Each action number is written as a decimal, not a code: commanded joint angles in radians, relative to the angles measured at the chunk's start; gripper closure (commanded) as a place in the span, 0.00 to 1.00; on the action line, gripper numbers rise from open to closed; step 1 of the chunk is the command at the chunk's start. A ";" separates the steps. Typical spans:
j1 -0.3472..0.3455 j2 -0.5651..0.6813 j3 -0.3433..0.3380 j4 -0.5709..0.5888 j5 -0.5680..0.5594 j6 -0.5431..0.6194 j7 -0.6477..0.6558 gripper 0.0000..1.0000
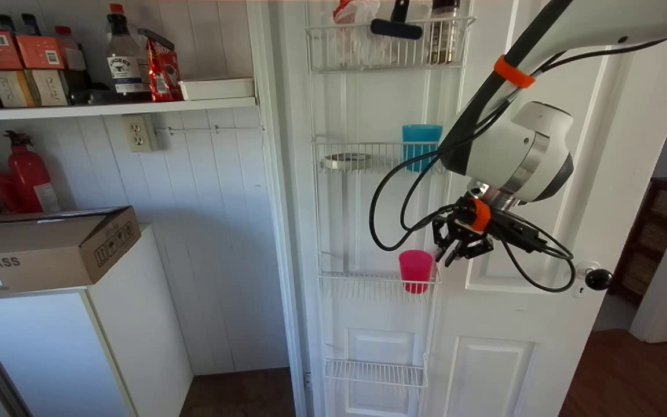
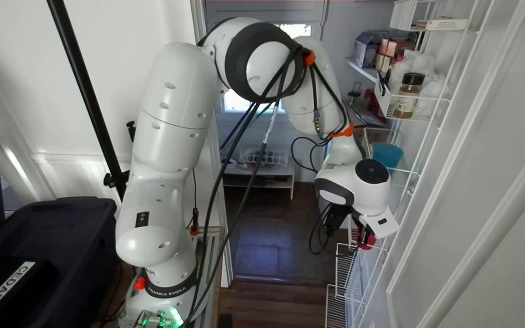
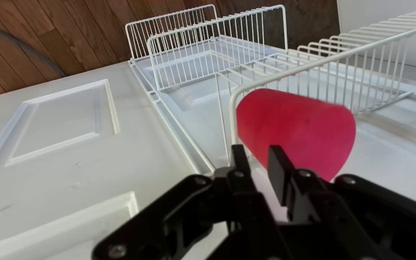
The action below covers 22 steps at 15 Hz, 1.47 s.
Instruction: Remove the pink cup from the blue cup and put it on the third rack from the bottom
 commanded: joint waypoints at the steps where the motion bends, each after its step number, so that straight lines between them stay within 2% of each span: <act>1: -0.002 -0.019 0.001 -0.022 0.008 0.017 -0.006 0.48; 7: -0.071 -0.077 0.011 -0.036 0.036 -0.046 -0.028 0.05; 8: -0.079 -0.095 0.007 -0.047 0.036 -0.062 -0.018 0.01; 11: -0.120 -0.148 0.002 -0.076 0.039 -0.144 -0.033 0.00; 14: -0.170 -0.229 -0.004 -0.125 0.031 -0.226 -0.116 0.00; 19: -0.241 -0.384 -0.062 -0.214 -0.029 -0.440 -0.210 0.00; 22: -0.273 -0.488 -0.114 -0.250 -0.139 -0.597 -0.145 0.00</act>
